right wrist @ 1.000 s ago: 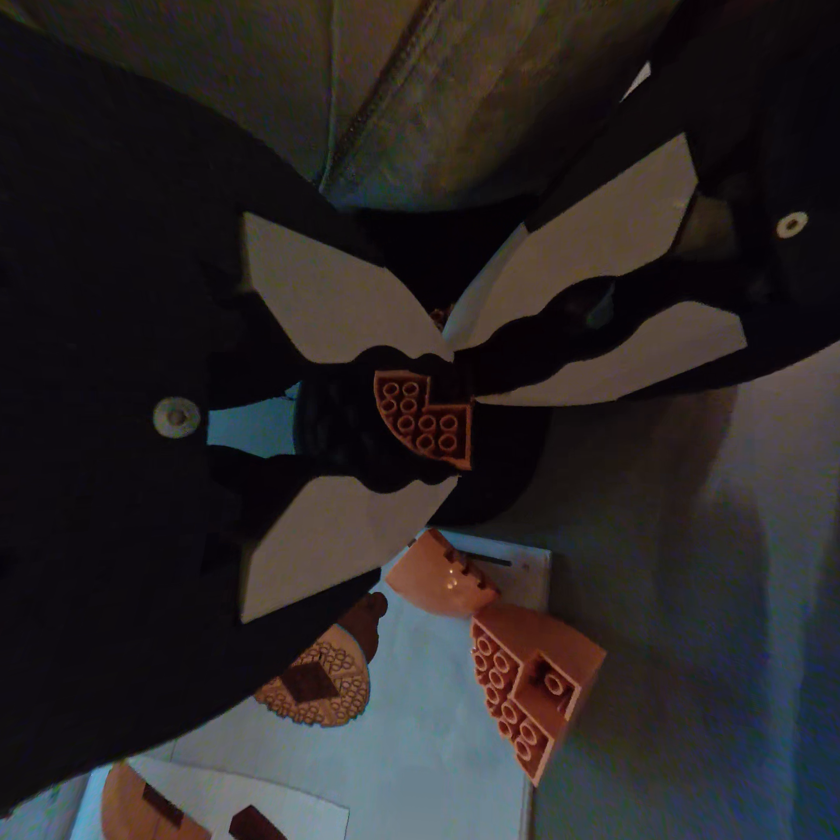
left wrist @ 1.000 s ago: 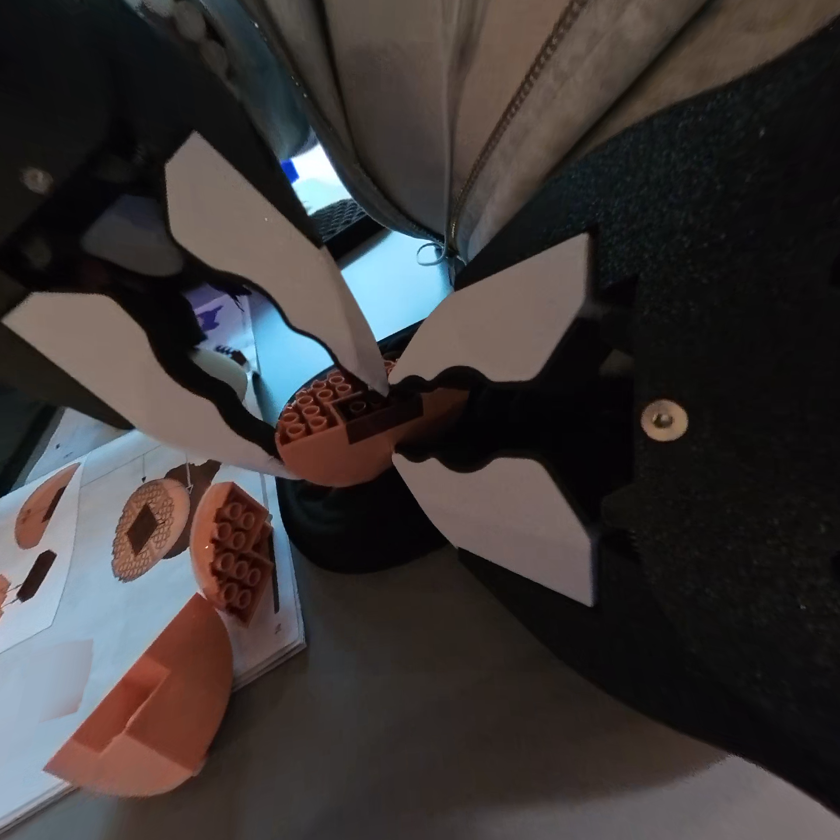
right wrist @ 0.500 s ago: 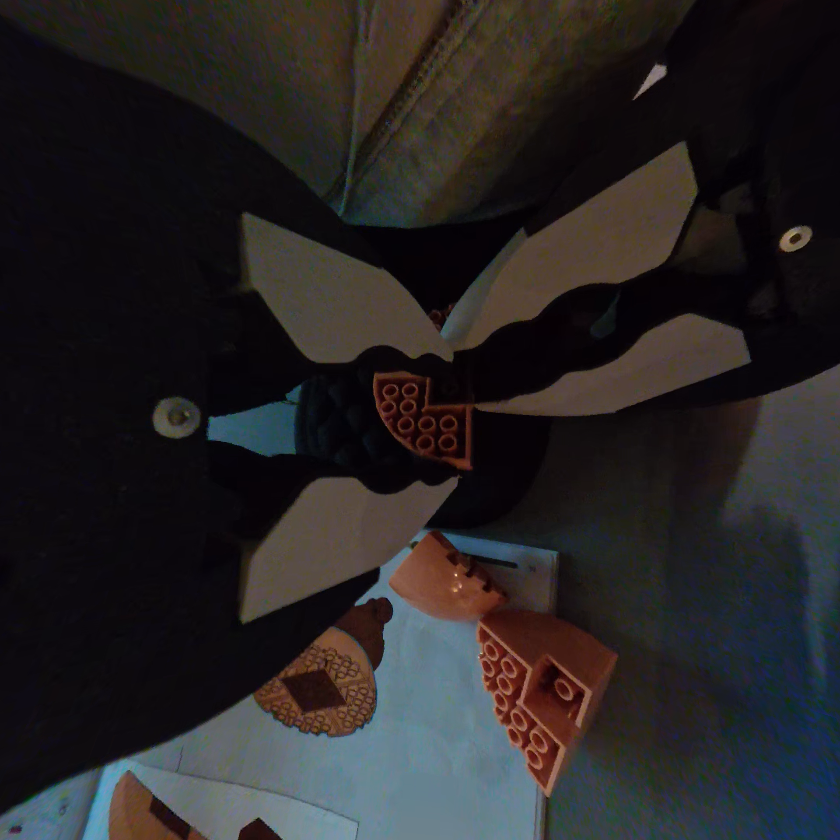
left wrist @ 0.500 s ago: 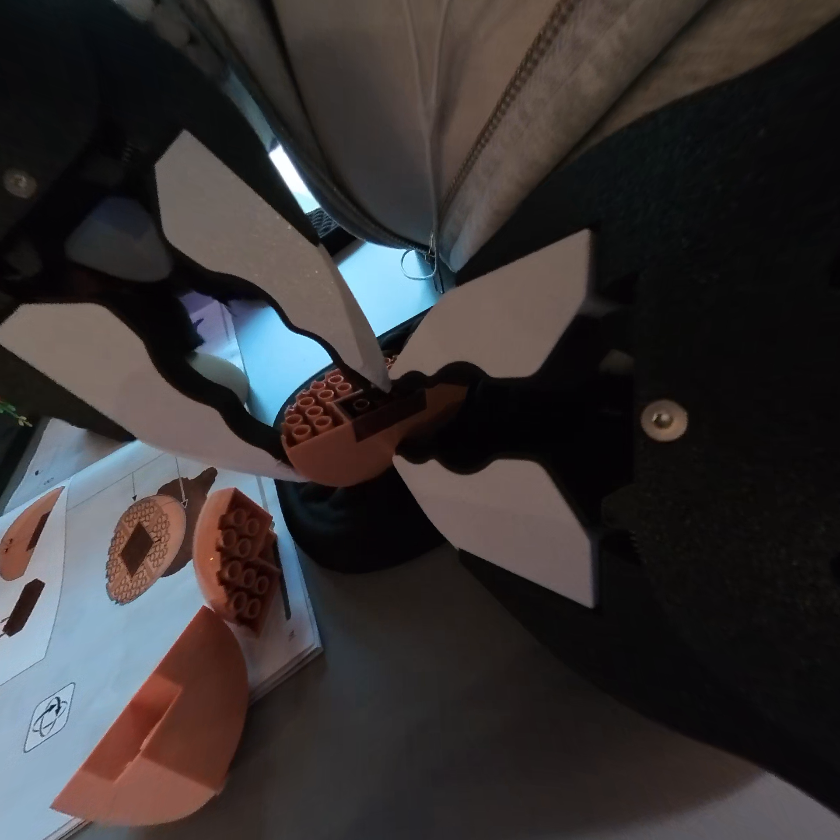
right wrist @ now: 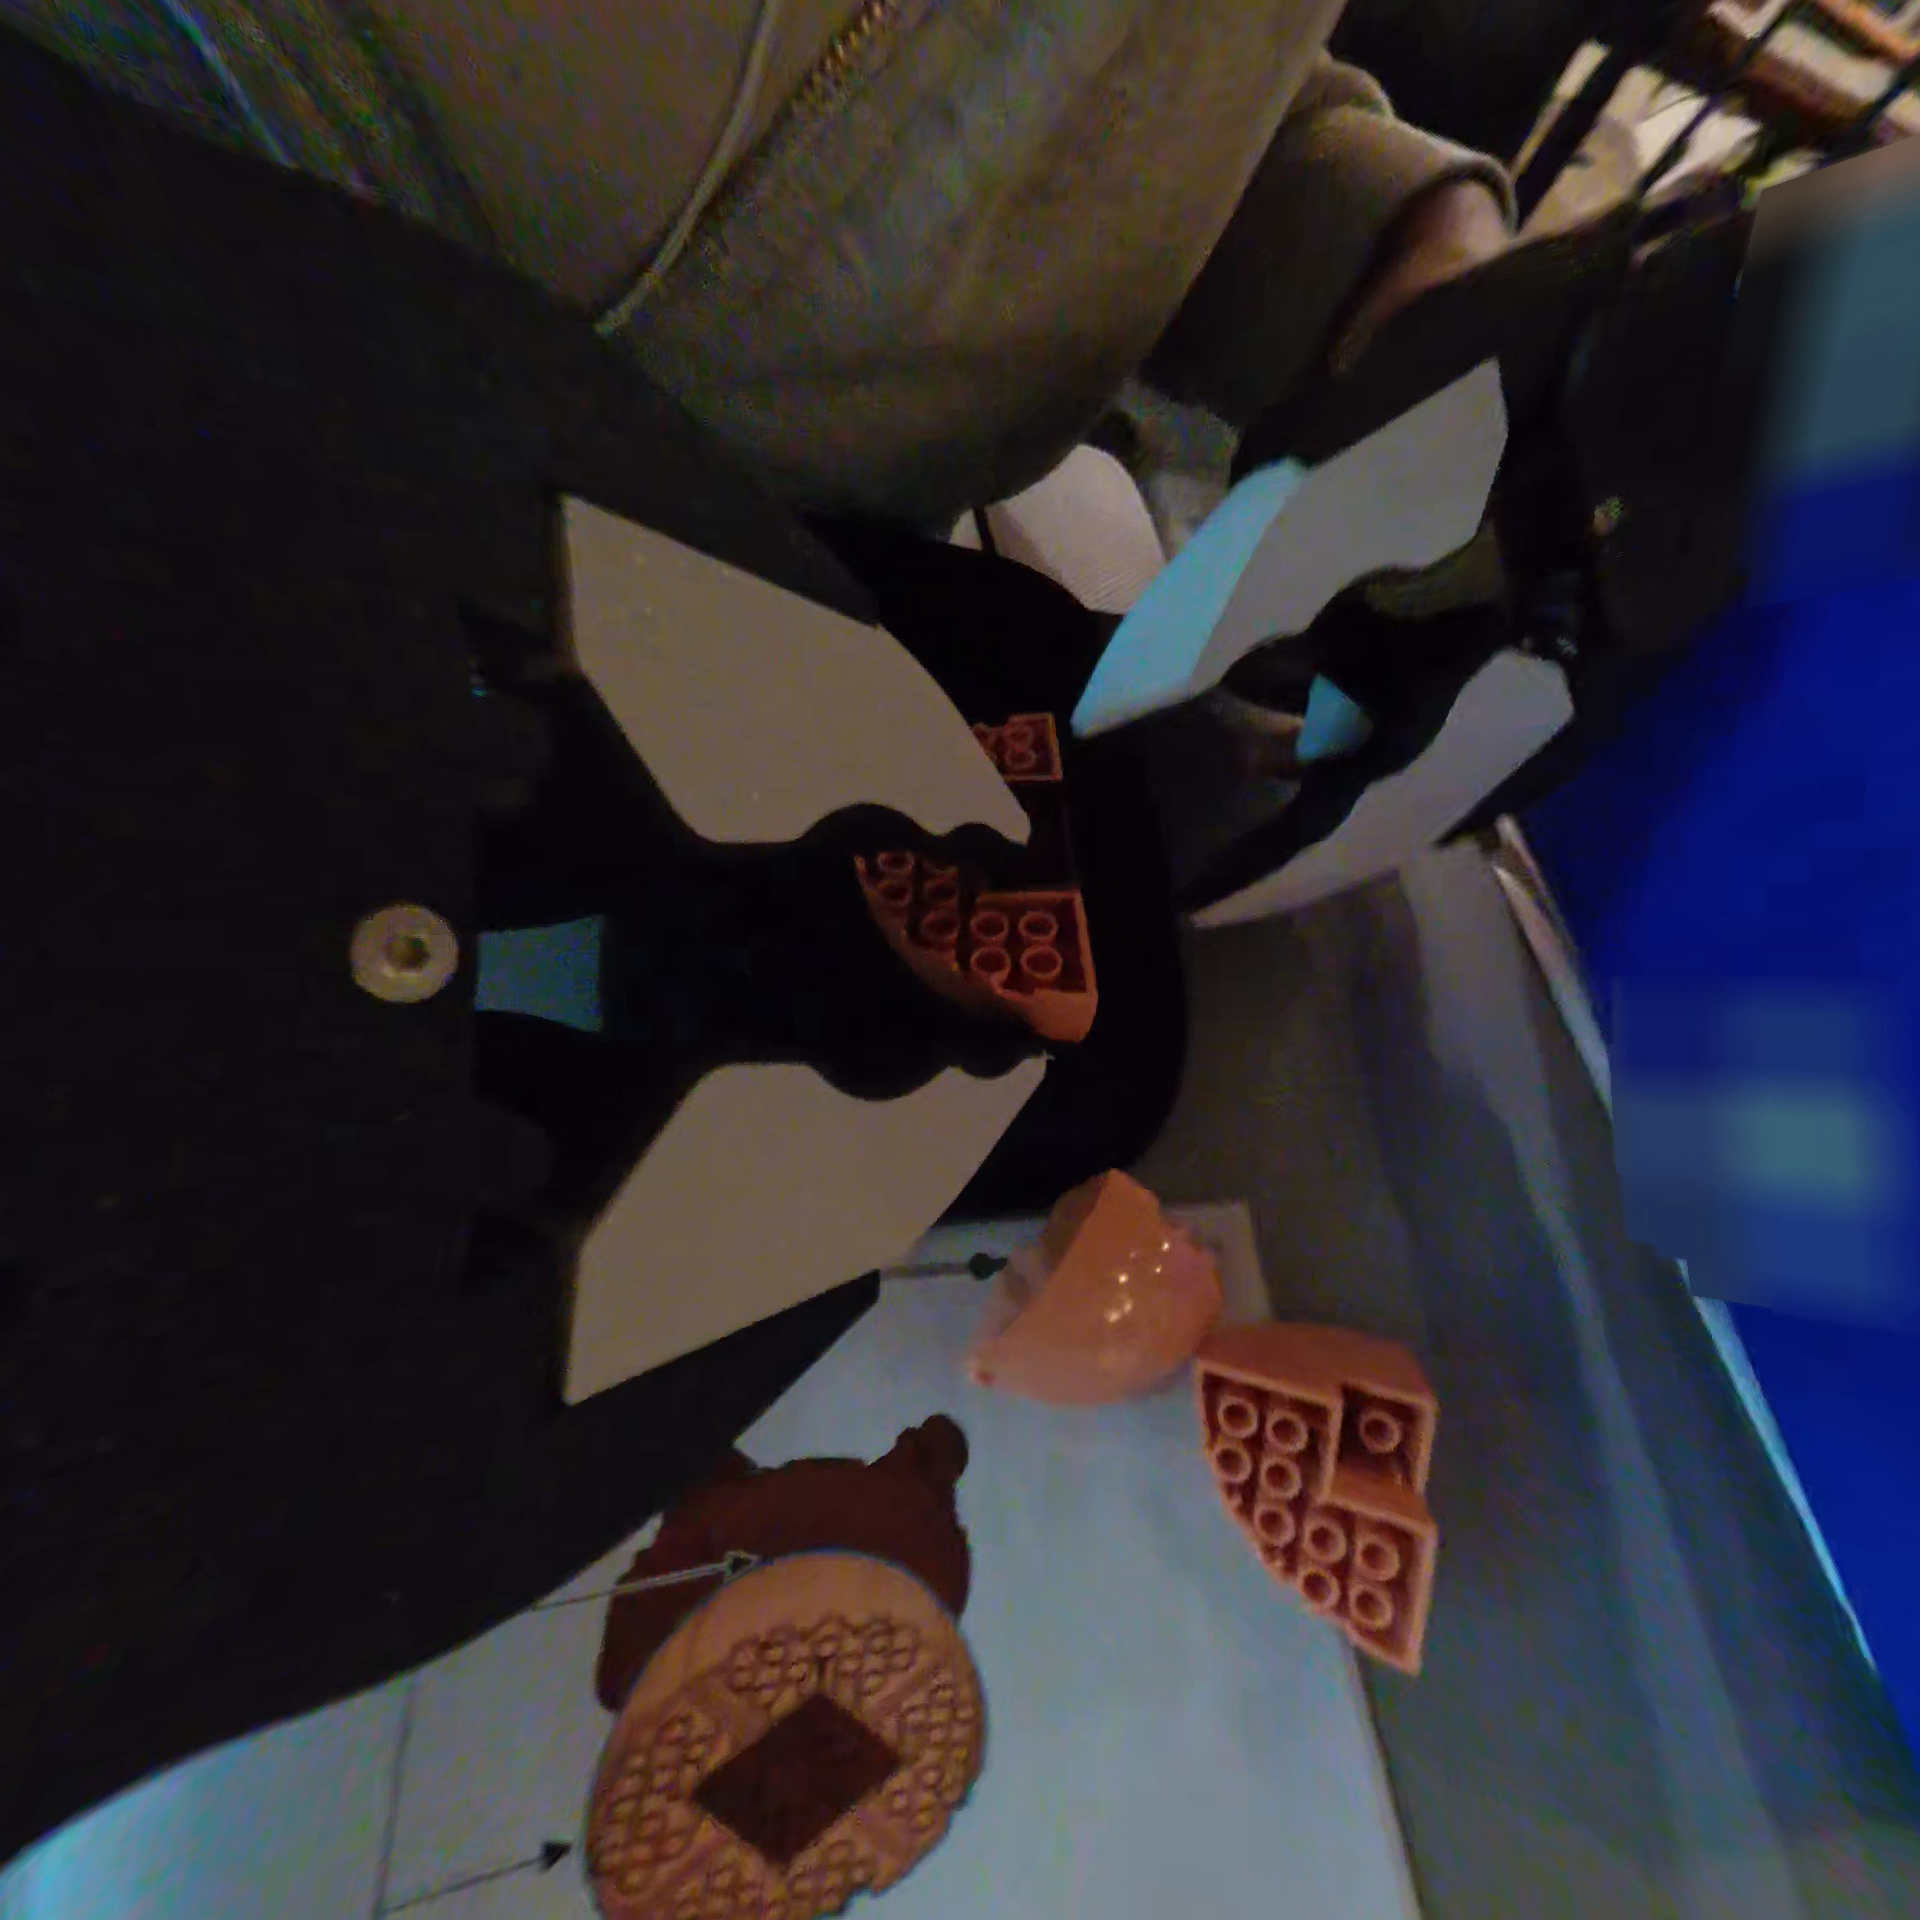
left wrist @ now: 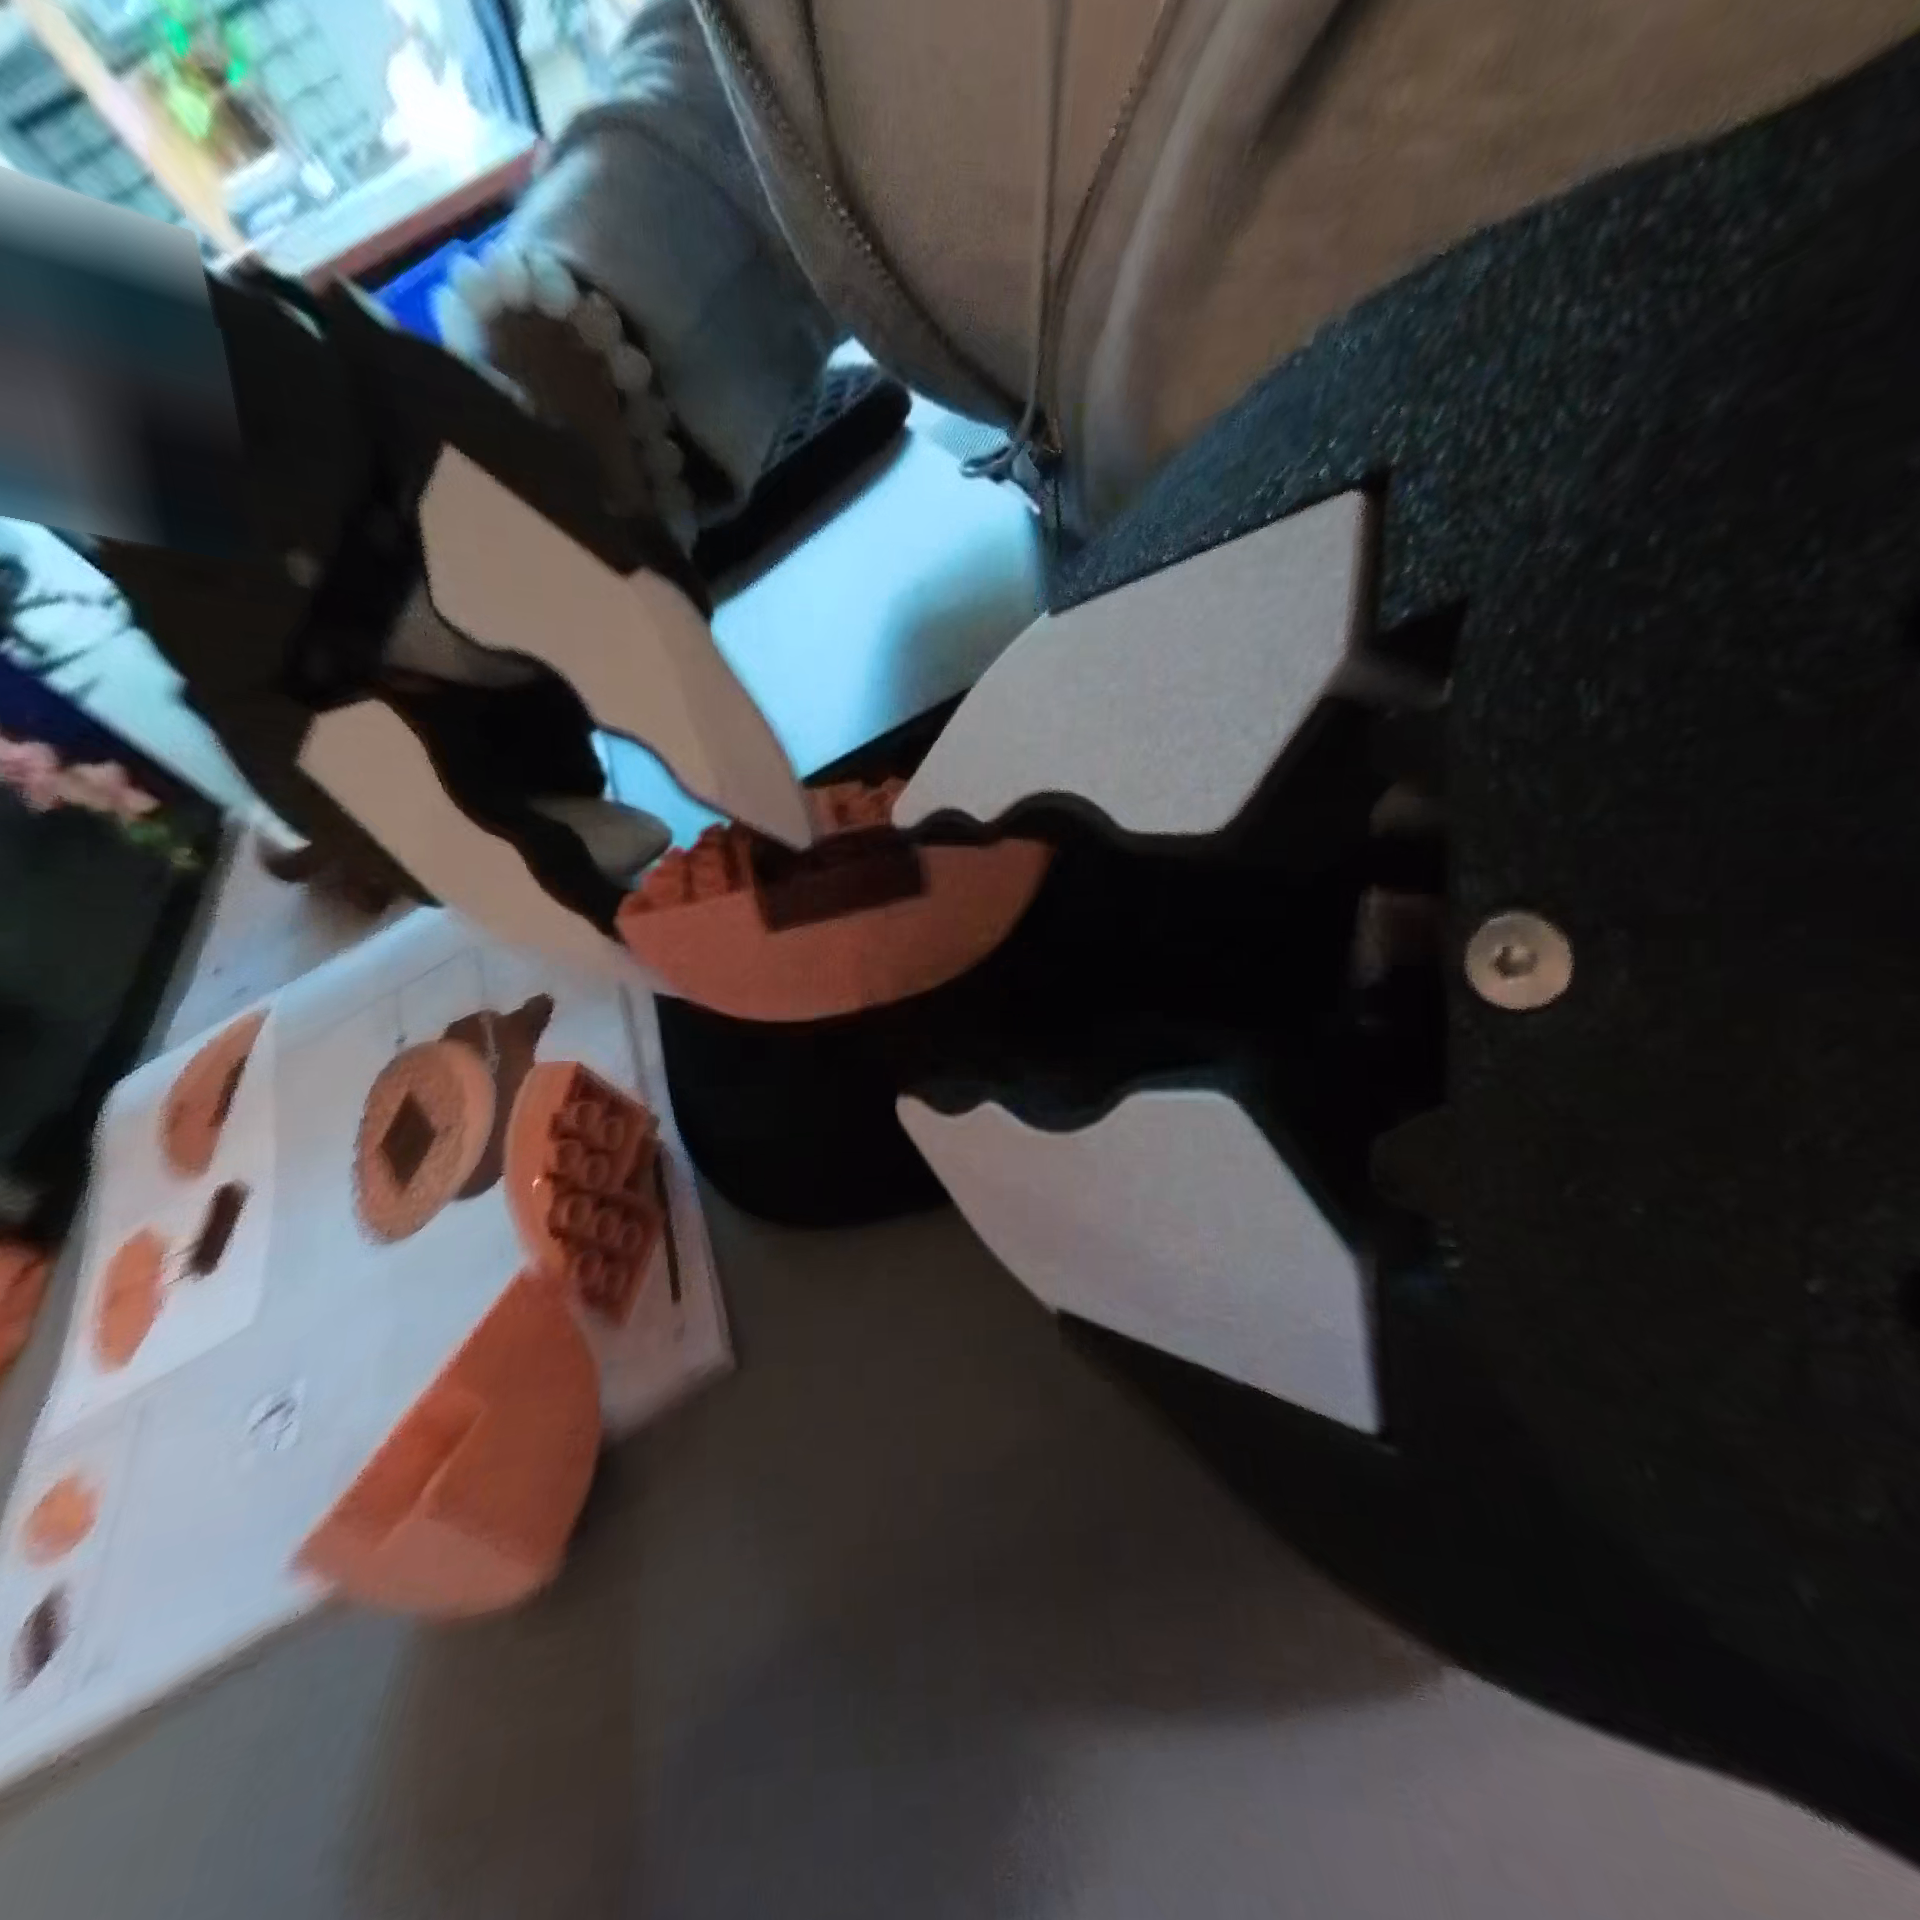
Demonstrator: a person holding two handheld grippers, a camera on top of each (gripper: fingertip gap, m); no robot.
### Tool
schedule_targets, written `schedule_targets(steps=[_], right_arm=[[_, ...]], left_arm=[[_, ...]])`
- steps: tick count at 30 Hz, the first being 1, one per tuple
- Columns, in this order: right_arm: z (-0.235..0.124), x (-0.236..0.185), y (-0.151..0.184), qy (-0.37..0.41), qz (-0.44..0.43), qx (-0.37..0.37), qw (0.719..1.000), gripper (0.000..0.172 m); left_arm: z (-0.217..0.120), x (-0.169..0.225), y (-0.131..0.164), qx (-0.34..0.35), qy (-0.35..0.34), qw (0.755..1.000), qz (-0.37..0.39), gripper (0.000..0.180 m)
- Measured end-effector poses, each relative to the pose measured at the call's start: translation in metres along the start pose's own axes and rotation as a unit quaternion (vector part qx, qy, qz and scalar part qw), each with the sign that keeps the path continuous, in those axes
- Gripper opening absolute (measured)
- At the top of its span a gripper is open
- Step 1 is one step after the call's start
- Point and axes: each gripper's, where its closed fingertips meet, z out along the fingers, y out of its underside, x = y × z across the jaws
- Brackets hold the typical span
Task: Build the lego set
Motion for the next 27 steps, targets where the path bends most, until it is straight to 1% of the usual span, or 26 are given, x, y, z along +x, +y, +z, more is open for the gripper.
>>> schedule_targets(steps=[3, 4, 6, 7, 8, 10, 11, 12, 13, 15, 17, 18, 19, 20, 22, 24, 26, 27], right_arm=[[-0.009, 0.0, -0.004, 0.002, -0.002, 0.048, 0.999, 0.031], [-0.014, -0.001, -0.01, 0.0, 0.005, 0.077, 0.997, 0.031], [-0.031, -0.005, -0.032, -0.011, 0.016, 0.169, 0.985, 0.031], [-0.041, -0.01, -0.044, -0.018, 0.014, 0.219, 0.975, 0.031], [-0.052, -0.015, -0.055, -0.022, 0.01, 0.264, 0.964, 0.03], [-0.07, -0.025, -0.074, -0.015, -0.022, 0.344, 0.939, 0.03], [-0.077, -0.03, -0.079, -0.002, -0.045, 0.367, 0.929, 0.03], [-0.081, -0.033, -0.081, 0.019, -0.065, 0.379, 0.923, 0.03], [-0.084, -0.036, -0.083, 0.038, -0.083, 0.386, 0.918, 0.03], [-0.089, -0.042, -0.084, 0.075, -0.115, 0.398, 0.907, 0.029], [-0.092, -0.053, -0.083, 0.091, -0.148, 0.399, 0.9, 0.029], [-0.093, -0.057, -0.082, 0.101, -0.164, 0.397, 0.897, 0.029], [-0.096, -0.061, -0.08, 0.11, -0.182, 0.396, 0.893, 0.029], [-0.097, -0.062, -0.078, 0.119, -0.195, 0.387, 0.893, 0.029], [-0.1, -0.065, -0.073, 0.115, -0.206, 0.366, 0.9, 0.028], [-0.102, -0.072, -0.066, 0.082, -0.209, 0.343, 0.912, 0.035], [-0.106, -0.079, -0.061, 0.039, -0.208, 0.33, 0.92, 0.039], [-0.107, -0.08, -0.058, 0.025, -0.209, 0.32, 0.924, 0.037]], left_arm=[[-0.012, 0.008, 0.002, 0.016, -0.012, 1.0, -0.001, 0.047], [-0.015, 0.009, 0.004, 0.021, -0.016, 1.0, 0.001, 0.052], [-0.016, 0.013, -0.001, 0.059, -0.011, 0.998, -0.012, 0.072], [-0.018, 0.017, -0.009, 0.096, 0.003, 0.995, -0.023, 0.082], [-0.02, 0.024, -0.023, 0.146, 0.024, 0.988, -0.034, 0.086], [-0.028, 0.037, -0.054, 0.251, 0.065, 0.965, -0.045, 0.091], [-0.032, 0.044, -0.067, 0.29, 0.078, 0.953, -0.036, 0.09], [-0.031, 0.051, -0.075, 0.306, 0.087, 0.948, -0.015, 0.089], [-0.028, 0.058, -0.08, 0.306, 0.089, 0.948, 0.011, 0.086], [-0.016, 0.072, -0.081, 0.285, 0.087, 0.951, 0.078, 0.08], [-0.01, 0.082, -0.082, 0.274, 0.073, 0.949, 0.139, 0.065], [-0.01, 0.084, -0.084, 0.282, 0.057, 0.943, 0.167, 0.049], [-0.012, 0.082, -0.087, 0.295, 0.029, 0.936, 0.189, 0.036], [-0.014, 0.085, -0.089, 0.306, 0.021, 0.927, 0.218, 0.033], [-0.017, 0.09, -0.09, 0.317, 0.014, 0.911, 0.263, 0.031], [-0.02, 0.094, -0.091, 0.325, -0.001, 0.894, 0.309, 0.03], [-0.022, 0.099, -0.092, 0.332, -0.02, 0.867, 0.371, 0.03], [-0.02, 0.102, -0.09, 0.327, -0.023, 0.854, 0.404, 0.03]])
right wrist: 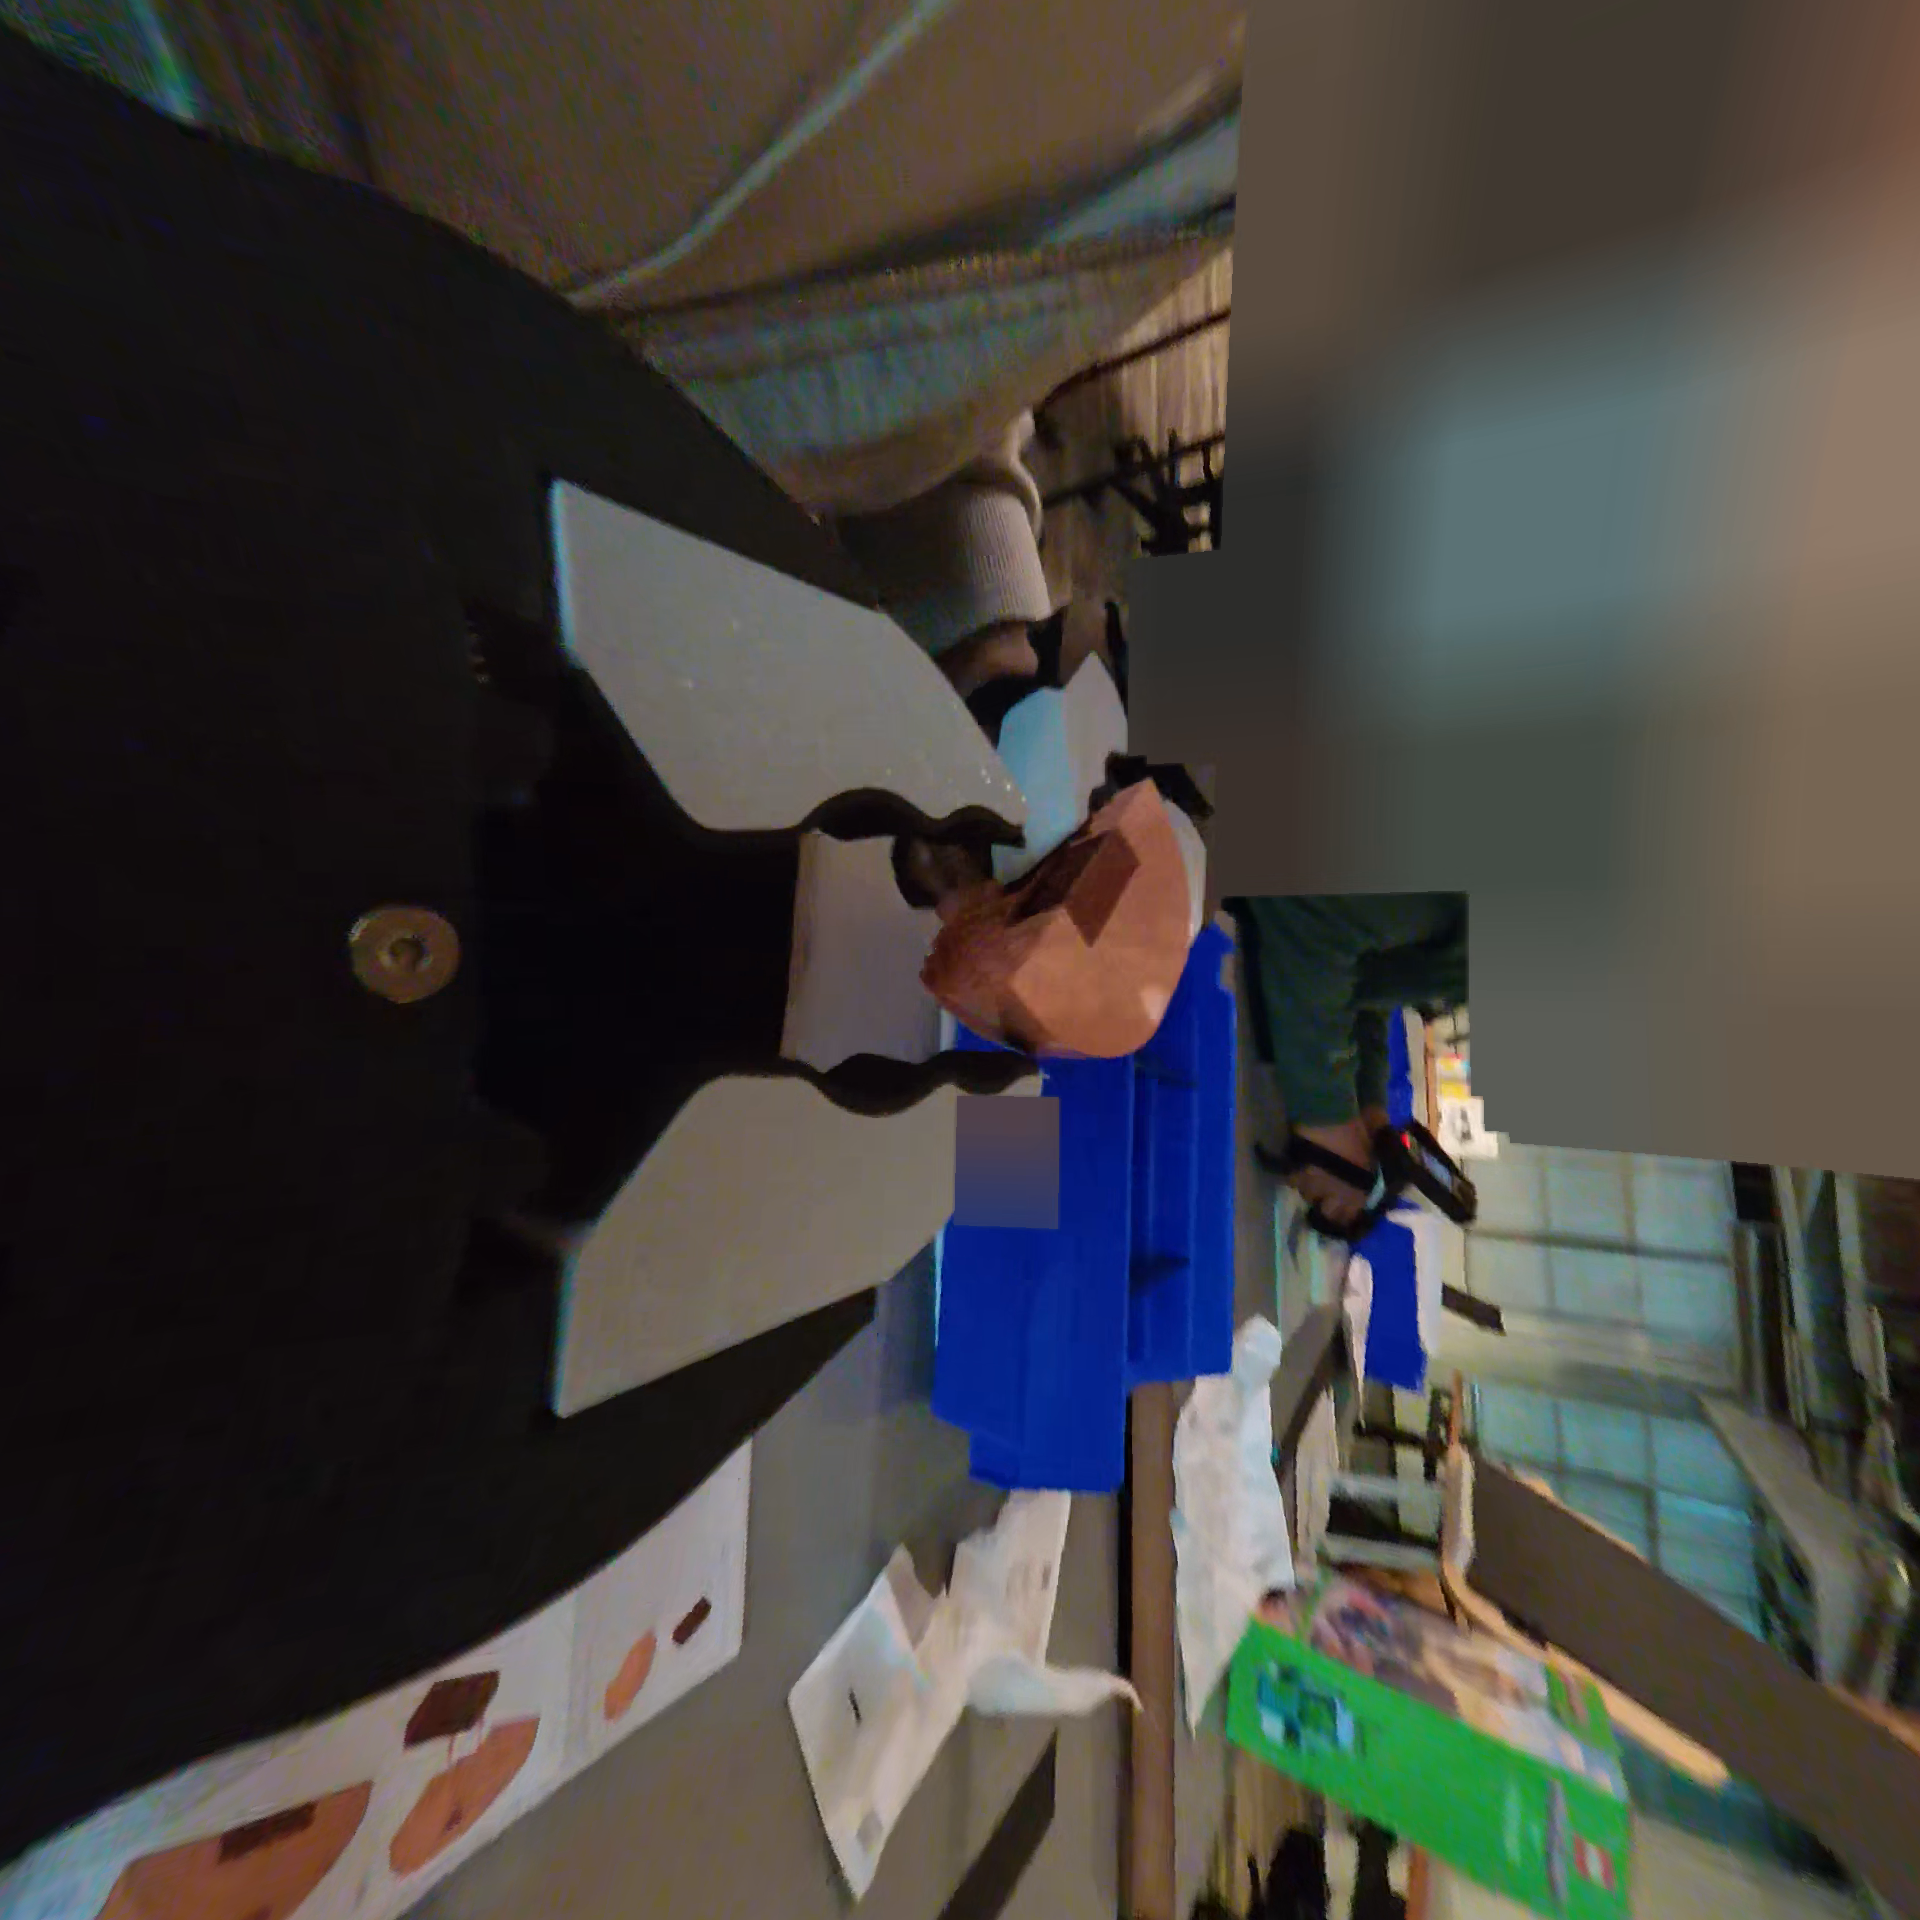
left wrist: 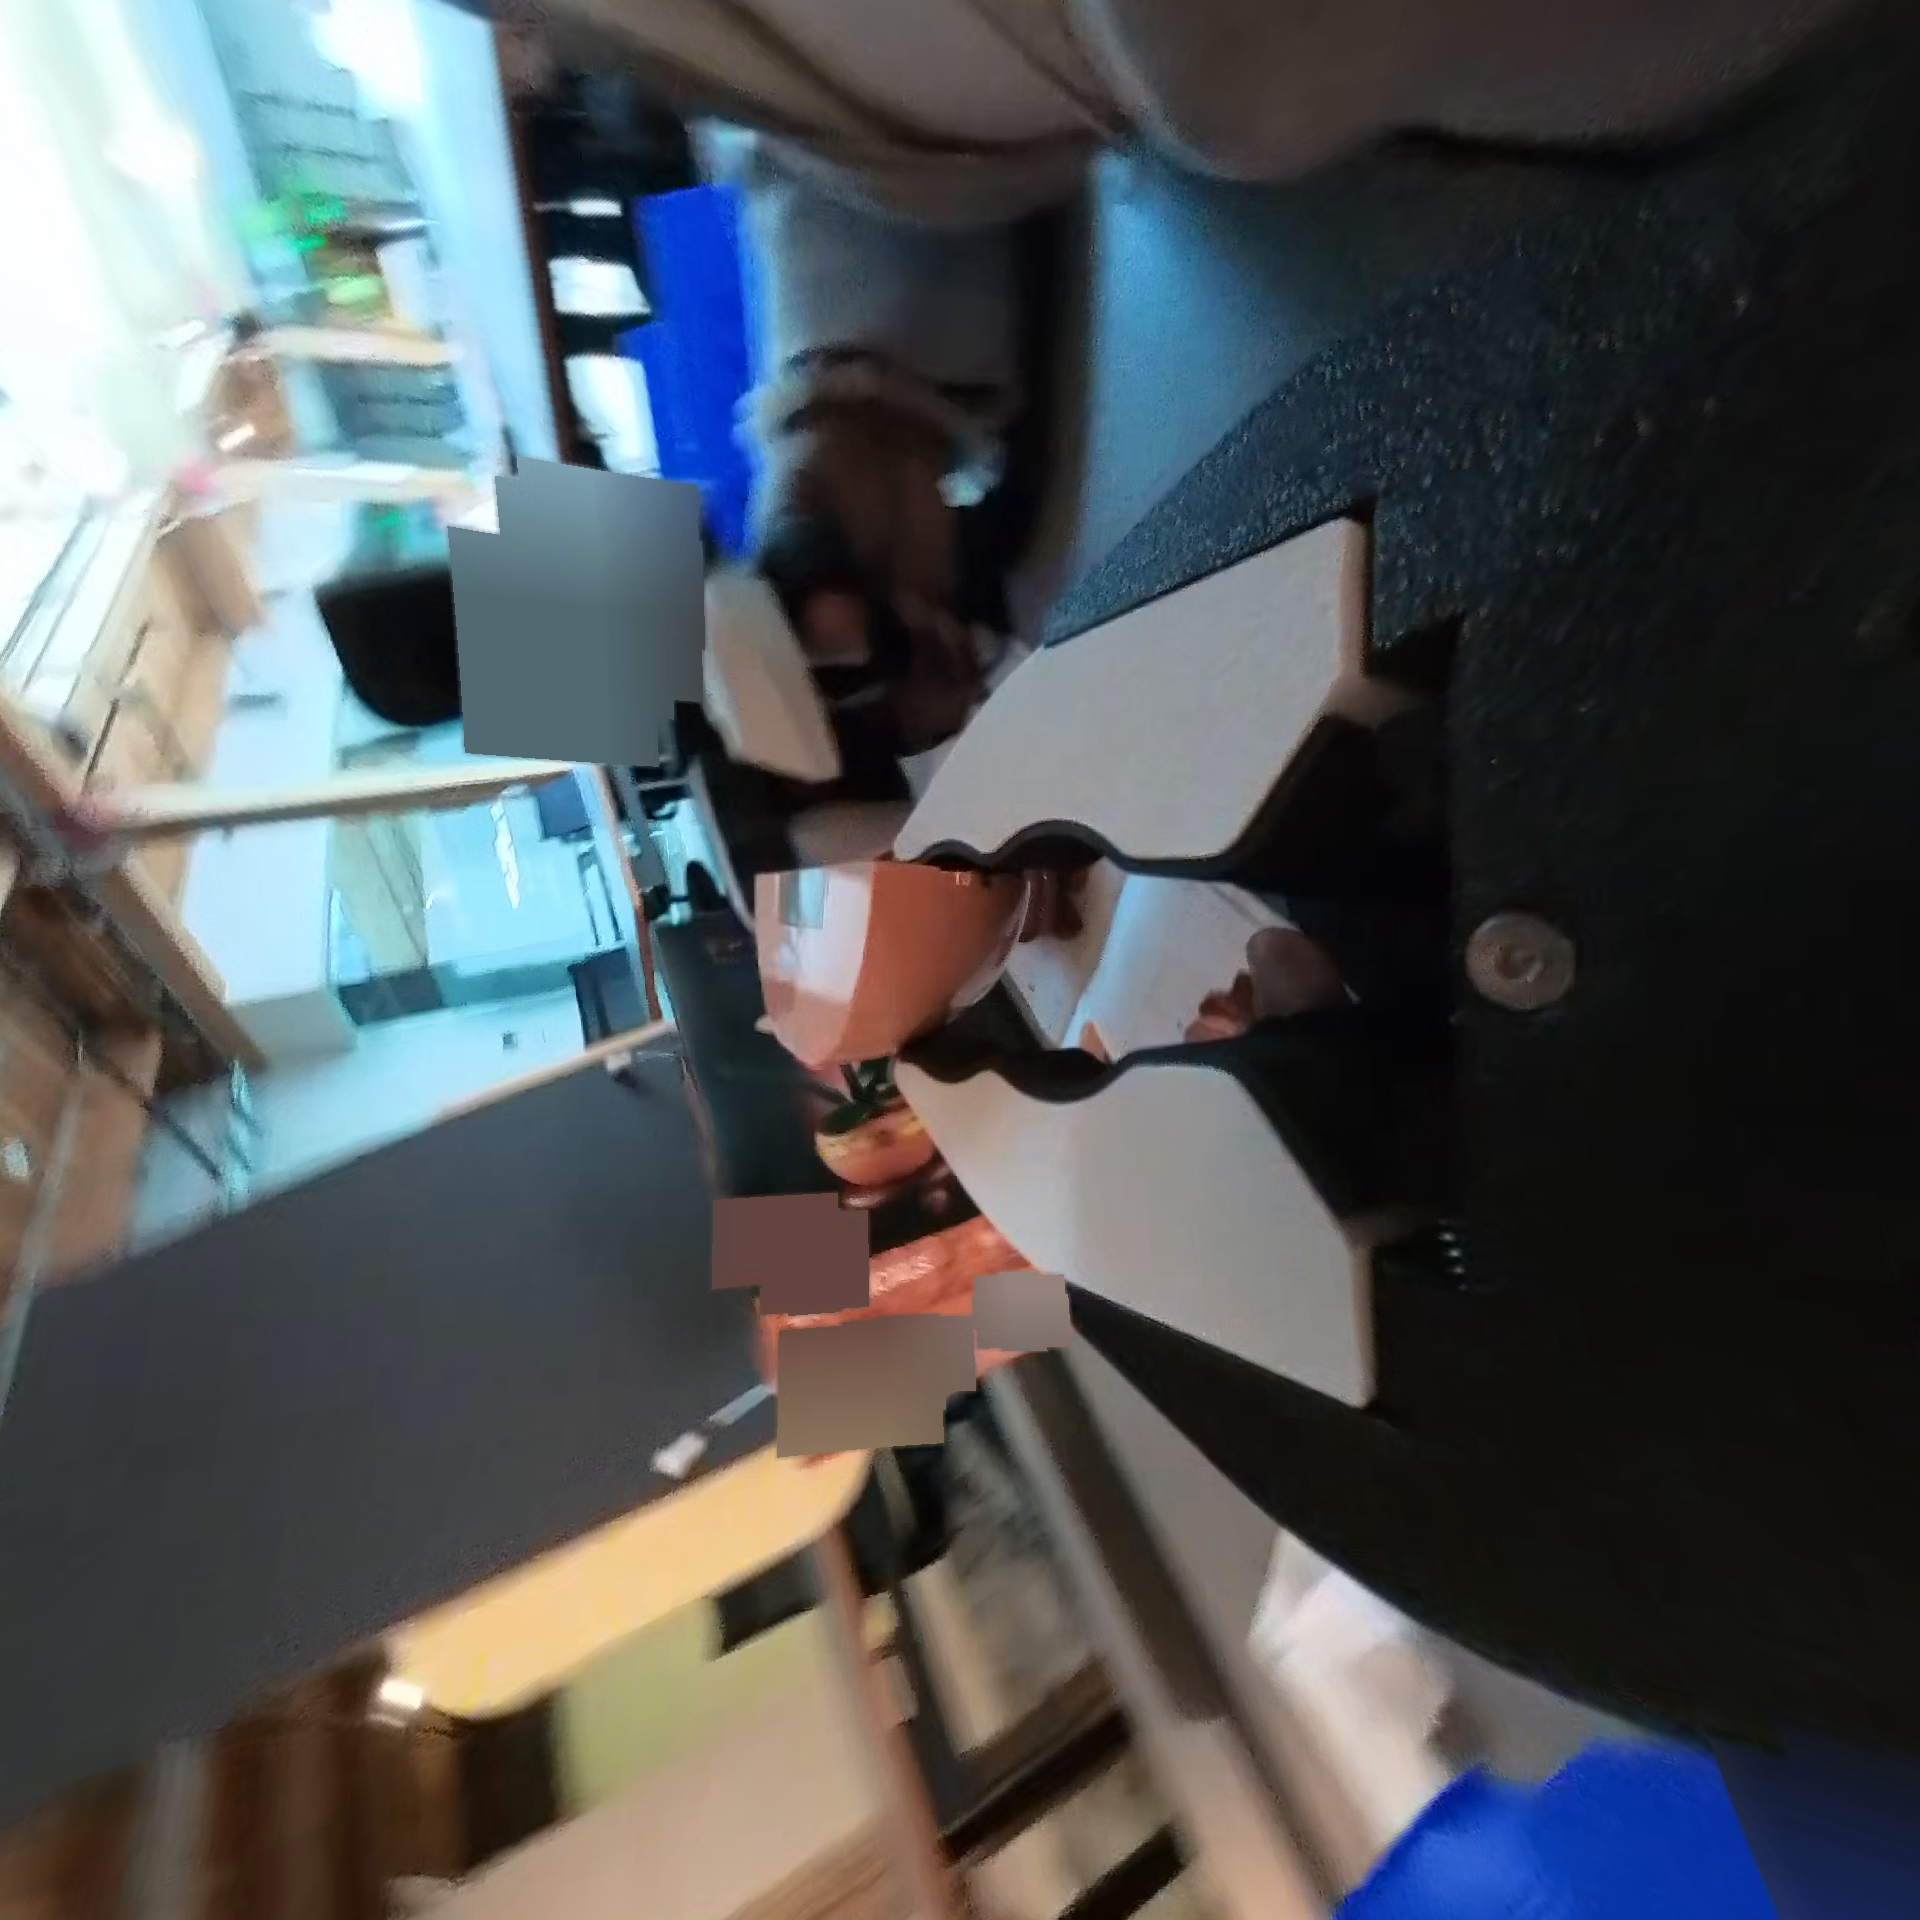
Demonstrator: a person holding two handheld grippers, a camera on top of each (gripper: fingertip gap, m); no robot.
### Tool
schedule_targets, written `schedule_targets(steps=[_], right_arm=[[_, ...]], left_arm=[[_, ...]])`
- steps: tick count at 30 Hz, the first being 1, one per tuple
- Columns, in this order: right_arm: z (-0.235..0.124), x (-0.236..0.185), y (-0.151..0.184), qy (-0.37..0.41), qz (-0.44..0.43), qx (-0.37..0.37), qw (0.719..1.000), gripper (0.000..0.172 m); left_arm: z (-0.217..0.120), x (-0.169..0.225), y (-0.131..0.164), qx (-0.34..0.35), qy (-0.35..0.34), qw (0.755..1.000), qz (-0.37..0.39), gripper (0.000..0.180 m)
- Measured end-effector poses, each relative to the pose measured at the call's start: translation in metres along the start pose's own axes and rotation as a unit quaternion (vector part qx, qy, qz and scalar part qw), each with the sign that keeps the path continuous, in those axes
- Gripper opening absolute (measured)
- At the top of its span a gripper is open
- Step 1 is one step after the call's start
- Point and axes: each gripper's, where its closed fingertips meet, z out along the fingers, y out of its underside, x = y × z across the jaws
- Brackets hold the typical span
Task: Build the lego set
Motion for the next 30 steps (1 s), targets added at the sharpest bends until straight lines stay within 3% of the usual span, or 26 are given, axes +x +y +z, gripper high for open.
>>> schedule_targets(steps=[3, 5, 10, 23, 26, 30], right_arm=[[-0.004, -0.002, 0.004, -0.025, -0.035, -0.049, 0.998, 0.032], [-0.008, -0.002, 0.008, -0.023, -0.107, -0.089, 0.99, 0.029], [-0.01, -0.003, 0.005, -0.013, -0.22, -0.111, 0.969, 0.028], [-0.016, -0.004, 0.011, 0.016, -0.331, -0.174, 0.927, 0.027], [-0.015, -0.01, 0.008, -0.001, -0.305, -0.149, 0.941, 0.027], [-0.015, -0.002, 0.026, 0.006, -0.298, -0.196, 0.934, 0.026]], left_arm=[[0.005, 0.013, 0.005, -0.019, 0.038, 0.996, 0.078, 0.03], [0.007, 0.016, 0.006, -0.027, 0.047, 0.989, 0.135, 0.03], [0.009, 0.019, -0.003, -0.022, 0.065, 0.98, 0.189, 0.03], [0.011, 0.023, 0.0, -0.082, 0.093, 0.969, 0.214, 0.03], [0.009, 0.026, -0.003, -0.063, 0.105, 0.976, 0.178, 0.03], [0.009, 0.025, 0.015, -0.107, 0.108, 0.973, 0.175, 0.03]])
